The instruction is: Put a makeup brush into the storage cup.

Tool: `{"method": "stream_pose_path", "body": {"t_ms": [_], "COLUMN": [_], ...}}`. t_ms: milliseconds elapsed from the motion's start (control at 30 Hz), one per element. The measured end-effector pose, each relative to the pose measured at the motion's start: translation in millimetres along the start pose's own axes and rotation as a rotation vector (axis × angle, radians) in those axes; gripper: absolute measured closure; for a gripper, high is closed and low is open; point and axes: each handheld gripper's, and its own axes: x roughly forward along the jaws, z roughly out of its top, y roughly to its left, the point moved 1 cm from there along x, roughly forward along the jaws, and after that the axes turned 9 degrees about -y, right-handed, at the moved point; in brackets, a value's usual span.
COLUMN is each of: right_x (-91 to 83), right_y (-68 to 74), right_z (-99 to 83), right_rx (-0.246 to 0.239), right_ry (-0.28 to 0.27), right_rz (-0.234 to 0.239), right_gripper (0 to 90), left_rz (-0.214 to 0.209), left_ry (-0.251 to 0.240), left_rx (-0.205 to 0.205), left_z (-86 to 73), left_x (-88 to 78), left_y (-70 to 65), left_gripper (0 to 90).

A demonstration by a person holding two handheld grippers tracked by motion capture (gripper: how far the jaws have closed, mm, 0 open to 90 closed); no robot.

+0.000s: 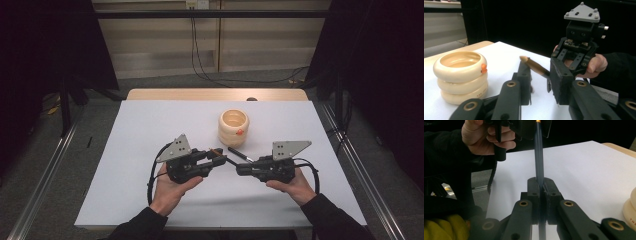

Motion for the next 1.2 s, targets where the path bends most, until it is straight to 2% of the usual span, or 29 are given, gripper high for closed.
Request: {"method": "stream_pose_path", "body": {"t_ms": [100, 167, 433, 467, 667, 867, 900, 933, 967, 1000, 1033, 1067, 1100, 1167, 1200], "right_x": [0.5, 2.0, 4.3, 4.5, 4.4, 6.2, 6.2, 6.5, 6.3, 6.1, 5.9, 5.7, 5.7, 5.3, 4.8], "right_y": [0.6, 1.1, 2.1, 2.4, 3.4, 4.7, 5.4, 5.5, 5.5, 5.5, 5.4, 5.4, 5.4, 5.3, 5.0], "right_z": [-0.3, -1.0, -2.7, -2.7, -2.2, -2.1, -1.6, -1.5, -1.3, -1.4, -1.4, -1.2, -0.8, -0.2, 0.3], "right_rx": [0.000, -0.002, 0.003, 0.001, -0.002, 0.010, 0.009, 0.007, 0.009, 0.009, 0.011, 0.019, 0.017, 0.018, 0.014], "right_ry": [0.003, 0.005, 0.017, 0.020, 0.012, 0.012, 0.013, 0.011, 0.008, 0.007, 0.005, -0.001, -0.003, -0.006, -0.003], "right_rz": [0.001, 0.009, 0.020, 0.022, 0.037, 0.050, 0.052, 0.055, 0.050, 0.054, 0.050, 0.047, 0.041, 0.027, 0.007], "right_gripper": [85.1, 85.1, 82.4, 81.9, 81.4, 75.9, 74.3, 72.0, 71.7, 70.0, 66.0, 59.6, 54.0, 43.7, 37.2], "left_rz": [-0.026, -0.029, -0.104, -0.100, -0.100, -0.106, -0.100, -0.118, -0.104, -0.107, -0.096, -0.110, -0.096, -0.096, -0.093], "left_ry": [-0.010, -0.014, -0.032, -0.019, -0.029, -0.029, -0.024, -0.032, -0.025, -0.030, -0.033, -0.038, -0.032, -0.033, -0.031], "left_rx": [-0.029, -0.048, -0.054, -0.043, -0.059, -0.059, -0.051, -0.058, -0.053, -0.055, -0.060, -0.058, -0.059, -0.059, -0.058], "left_z": [1.2, 2.2, 4.8, 5.1, 5.7, 5.9, 6.3, 6.3, 6.9, 7.0, 7.3, 7.4, 7.9, 8.1, 8.2], "left_x": [-0.7, -0.9, 0.4, -0.5, -1.3, -0.3, -1.1, -0.9, -2.1, -2.3, -2.6, -2.7, -3.4, -3.9, -4.2], "left_y": [0.0, -0.5, -7.3, -8.0, -9.8, -11.8, -11.5, -10.6, -10.7, -10.2, -10.5, -9.4, -9.7, -9.2, -9.1], "left_gripper": [75.4, 76.7, 83.4, 83.7, 83.8, 83.9, 83.8, 83.8, 83.8, 83.8, 83.9, 83.9, 83.9, 83.9, 83.8]}}
